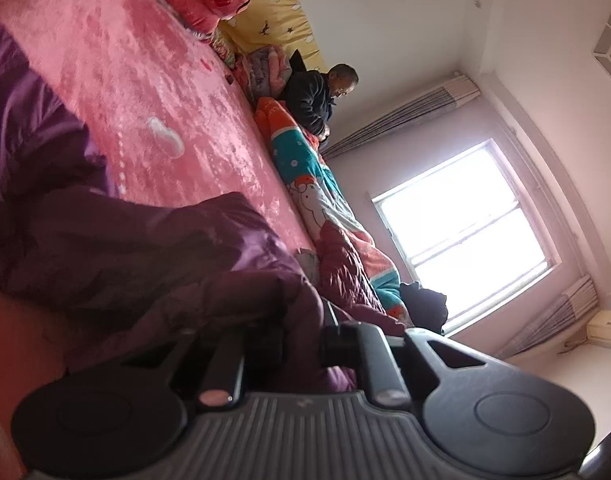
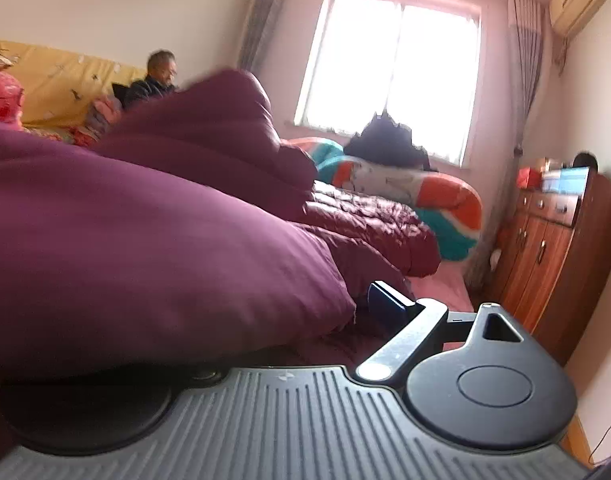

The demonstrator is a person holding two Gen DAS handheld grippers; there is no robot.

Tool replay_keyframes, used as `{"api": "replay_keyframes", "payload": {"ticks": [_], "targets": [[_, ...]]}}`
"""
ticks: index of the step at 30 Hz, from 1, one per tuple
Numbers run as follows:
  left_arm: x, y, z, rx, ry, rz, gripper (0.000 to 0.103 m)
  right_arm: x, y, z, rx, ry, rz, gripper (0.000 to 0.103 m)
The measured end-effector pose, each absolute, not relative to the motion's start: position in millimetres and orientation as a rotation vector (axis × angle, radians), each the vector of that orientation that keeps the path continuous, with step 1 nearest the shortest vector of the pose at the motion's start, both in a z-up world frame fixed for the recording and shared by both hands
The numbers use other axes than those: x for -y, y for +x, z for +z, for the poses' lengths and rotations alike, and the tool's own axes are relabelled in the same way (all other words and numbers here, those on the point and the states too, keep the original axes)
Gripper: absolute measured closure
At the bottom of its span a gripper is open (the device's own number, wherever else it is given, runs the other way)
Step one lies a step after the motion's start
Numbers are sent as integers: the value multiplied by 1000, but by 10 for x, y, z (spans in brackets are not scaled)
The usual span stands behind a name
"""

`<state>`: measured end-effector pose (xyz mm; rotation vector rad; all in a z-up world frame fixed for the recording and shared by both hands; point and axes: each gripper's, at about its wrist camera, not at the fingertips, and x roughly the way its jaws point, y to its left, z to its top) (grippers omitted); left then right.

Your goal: Fold large clothes

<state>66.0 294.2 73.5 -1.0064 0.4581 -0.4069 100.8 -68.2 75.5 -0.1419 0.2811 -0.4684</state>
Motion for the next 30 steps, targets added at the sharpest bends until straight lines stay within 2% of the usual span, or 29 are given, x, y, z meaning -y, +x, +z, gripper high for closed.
{"api": "replay_keyframes", "payload": {"ticks": [3, 4, 5, 6, 7, 10, 12, 16, 21, 26, 30], "targets": [[-2940, 688, 726, -474, -990, -430, 88, 762, 1083, 804, -306, -98, -439, 0], [-2941, 695, 725, -480, -992, -445, 87, 769, 1072, 832, -312, -90, -419, 5], [-2939, 700, 723, -488, -997, -468, 86, 774, 1073, 845, -321, -81, -393, 15], [-2941, 701, 714, -495, -1001, -488, 85, 777, 1098, 860, -334, -75, -364, 41], [-2936, 702, 709, -506, -1003, -511, 83, 767, 1097, 880, -345, -77, -349, 59], [-2907, 695, 709, -529, -1010, -585, 73, 769, 992, 966, -357, -43, -326, 78], [-2856, 642, 774, -522, -968, -622, 73, 807, 923, 1056, -365, 1, -312, 85], [-2783, 510, 899, -507, -918, -653, 85, 748, 596, 1249, -348, 8, -290, 94], [-2765, 327, 1043, -488, -928, -652, 92, 674, 183, 1569, -297, -35, -252, 98], [-2796, 30, 1328, -466, -897, -670, 93, 665, -199, 1784, -253, -83, -244, 101], [-2941, -274, 1458, -449, -934, -676, 93, 679, -584, 2039, -139, -168, -302, 103]]}}
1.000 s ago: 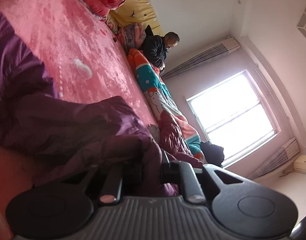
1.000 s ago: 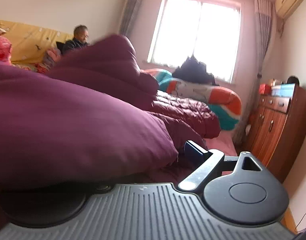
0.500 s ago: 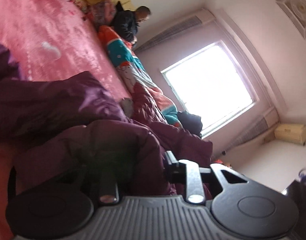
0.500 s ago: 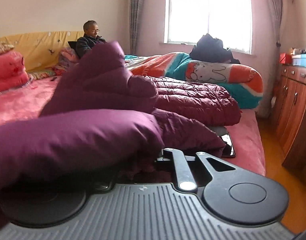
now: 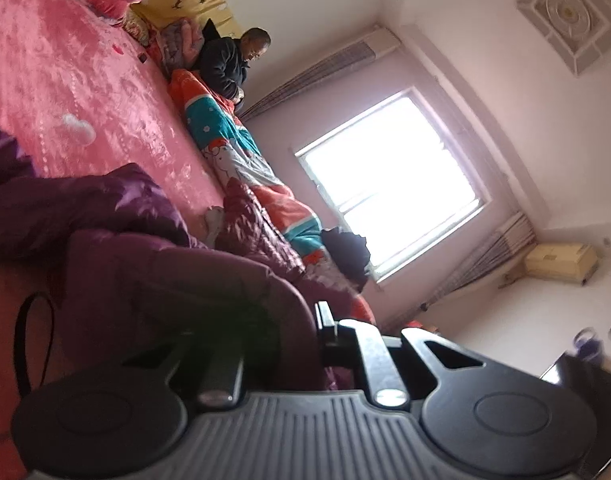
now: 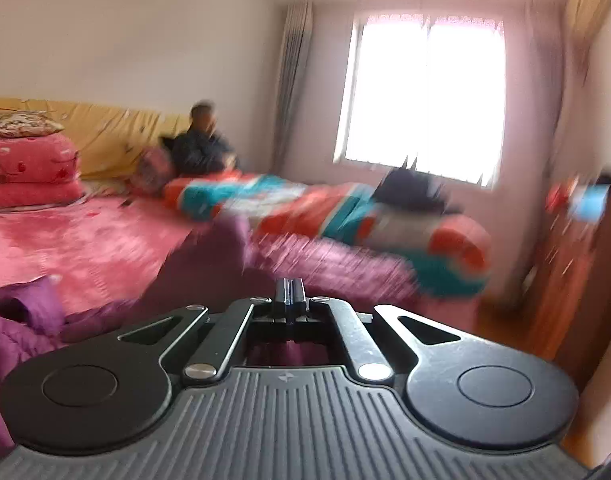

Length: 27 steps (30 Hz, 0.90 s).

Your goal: Fold large clothes

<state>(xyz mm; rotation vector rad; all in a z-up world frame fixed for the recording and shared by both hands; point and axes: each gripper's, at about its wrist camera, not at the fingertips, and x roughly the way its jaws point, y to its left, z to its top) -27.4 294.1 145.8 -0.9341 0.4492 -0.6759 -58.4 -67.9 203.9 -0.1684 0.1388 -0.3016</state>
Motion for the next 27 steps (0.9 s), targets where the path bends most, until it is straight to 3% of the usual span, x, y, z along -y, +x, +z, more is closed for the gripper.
{"api": "replay_keyframes", "payload": {"ticks": [6, 12, 14, 15, 16, 18, 22, 27], "targets": [[-3028, -642, 1477, -458, -1011, -621, 95, 823, -1037, 2057, -132, -165, -347, 103], [-3127, -914, 1950, -350, -1013, -643, 95, 823, -1276, 1552, -262, -85, -335, 91], [-3189, -946, 2094, -299, -992, -622, 95, 789, -1273, 1389, -301, -79, -322, 73], [-3225, -950, 2138, -276, -969, -602, 95, 784, -1289, 1323, -315, -71, -311, 51], [-3242, -941, 2152, -270, -953, -581, 95, 770, -1305, 1290, -322, -56, -298, 39], [-3295, -967, 2152, -287, -916, -542, 95, 760, -1344, 1250, -343, -15, -272, 33], [-3156, -1126, 2196, -348, -743, -515, 95, 672, -1303, 1210, -367, 15, -267, 8], [-2618, -1399, 2129, -468, -500, -605, 92, 681, -1273, 1034, -412, 97, -269, 3]]}}
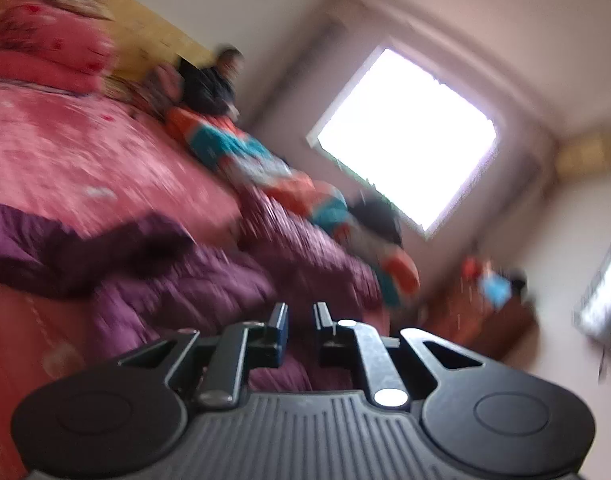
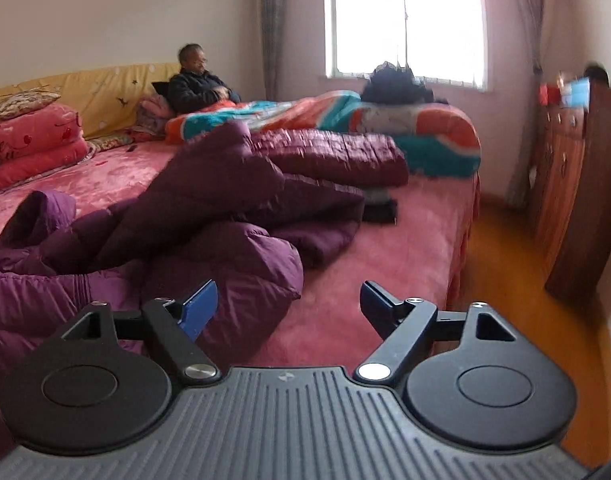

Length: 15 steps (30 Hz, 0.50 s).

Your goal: Fold large clothes

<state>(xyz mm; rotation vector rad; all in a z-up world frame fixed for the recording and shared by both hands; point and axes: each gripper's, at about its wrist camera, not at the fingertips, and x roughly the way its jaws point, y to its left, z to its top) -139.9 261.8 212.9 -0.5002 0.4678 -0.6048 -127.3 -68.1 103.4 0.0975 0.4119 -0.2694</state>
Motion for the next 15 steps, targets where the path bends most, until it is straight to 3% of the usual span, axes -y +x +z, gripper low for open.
{"api": "replay_keyframes", "payload": {"ticks": [7, 15], "targets": [[-1560, -1618, 1756, -610, -235, -802, 64, 978, -1225, 874, -417, 310, -252, 0], [-396, -1482, 1322, -599, 204, -819, 62, 1702, -1129, 585, -347, 735, -177, 0]]}}
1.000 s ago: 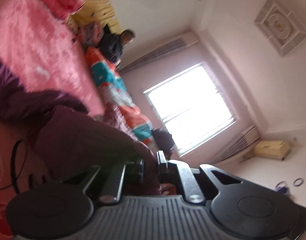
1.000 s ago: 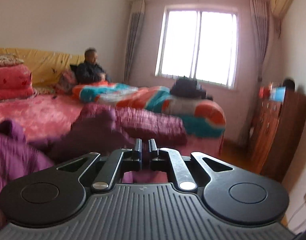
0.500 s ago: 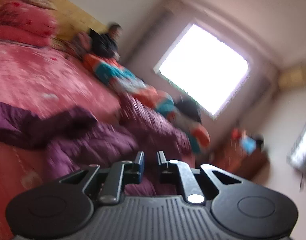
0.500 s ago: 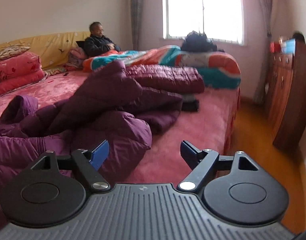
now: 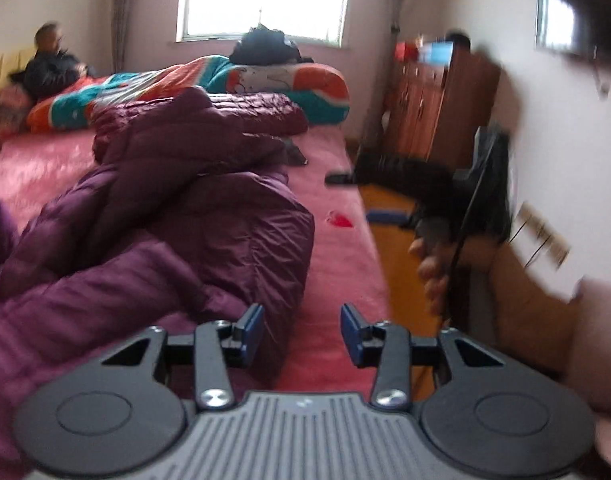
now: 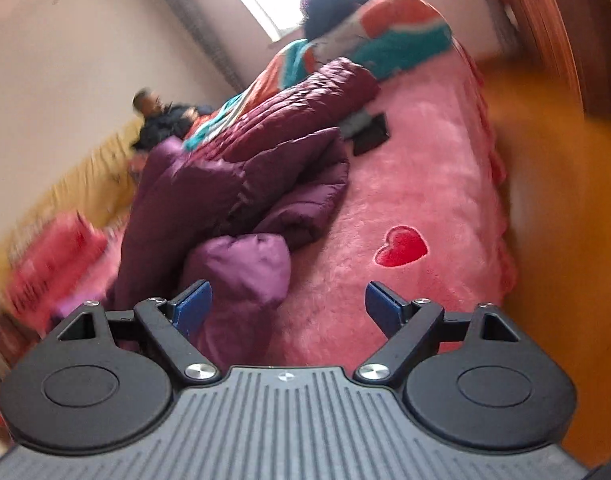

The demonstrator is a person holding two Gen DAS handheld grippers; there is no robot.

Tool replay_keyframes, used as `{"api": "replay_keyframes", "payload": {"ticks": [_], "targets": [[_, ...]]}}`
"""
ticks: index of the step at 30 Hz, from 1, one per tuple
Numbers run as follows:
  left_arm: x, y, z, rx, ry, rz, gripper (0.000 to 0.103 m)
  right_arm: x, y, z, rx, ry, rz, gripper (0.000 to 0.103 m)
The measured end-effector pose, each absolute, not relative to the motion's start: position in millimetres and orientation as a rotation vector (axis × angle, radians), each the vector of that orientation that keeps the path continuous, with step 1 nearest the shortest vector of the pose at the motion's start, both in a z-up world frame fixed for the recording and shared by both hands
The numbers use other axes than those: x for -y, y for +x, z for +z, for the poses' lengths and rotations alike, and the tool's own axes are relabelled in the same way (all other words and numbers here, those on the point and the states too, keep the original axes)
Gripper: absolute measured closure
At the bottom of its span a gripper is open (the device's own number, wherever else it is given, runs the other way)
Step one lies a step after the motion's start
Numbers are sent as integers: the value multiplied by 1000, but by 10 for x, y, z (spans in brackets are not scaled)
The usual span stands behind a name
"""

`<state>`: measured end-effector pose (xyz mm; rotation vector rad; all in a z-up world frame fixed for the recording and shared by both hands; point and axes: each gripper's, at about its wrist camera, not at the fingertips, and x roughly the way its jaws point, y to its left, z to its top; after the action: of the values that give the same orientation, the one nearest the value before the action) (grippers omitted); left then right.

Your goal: Fold large clothes

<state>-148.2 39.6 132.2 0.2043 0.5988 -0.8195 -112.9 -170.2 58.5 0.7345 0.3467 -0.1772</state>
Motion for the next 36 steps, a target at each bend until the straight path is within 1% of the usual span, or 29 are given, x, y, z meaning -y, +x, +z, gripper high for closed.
{"api": "replay_keyframes", "payload": {"ticks": [5, 11, 13, 14, 15, 16, 17, 19, 21, 28, 33, 36], "targets": [[249, -1298, 1016, -582, 423, -729, 62, 2058, -1036, 385, -271, 941, -147, 0], [694, -1108, 690, -570, 608, -568, 61, 2326, -942, 185, -224, 1118, -147, 0], [787, -1037, 586, -575, 653, -527, 52, 2374, -904, 149, -220, 1160, -129, 0], [817, -1004, 547, -578, 666, -509, 50, 2390, -888, 148, -215, 1171, -114, 0], [841, -987, 518, -573, 682, -493, 44, 2402, -869, 155, -213, 1178, -95, 0], [850, -982, 508, -562, 698, -476, 34, 2423, -853, 144, -210, 1179, -81, 0], [856, -963, 493, -547, 719, -450, 29, 2424, -832, 156, -206, 1177, -66, 0], [856, -941, 492, -522, 735, -414, 10, 2431, -793, 152, -210, 1173, -34, 0], [824, -881, 480, -511, 734, -374, 0, 2414, -743, 125, -226, 1187, -9, 0], [878, -730, 462, -522, 688, -384, 0, 2383, -572, 47, -271, 1208, 43, 0], [982, -750, 446, -438, 740, -396, 0, 2329, -499, 82, -279, 1179, 79, 0], [1025, -702, 446, -440, 723, -406, 0, 2323, -476, 90, -282, 1180, 86, 0]]}}
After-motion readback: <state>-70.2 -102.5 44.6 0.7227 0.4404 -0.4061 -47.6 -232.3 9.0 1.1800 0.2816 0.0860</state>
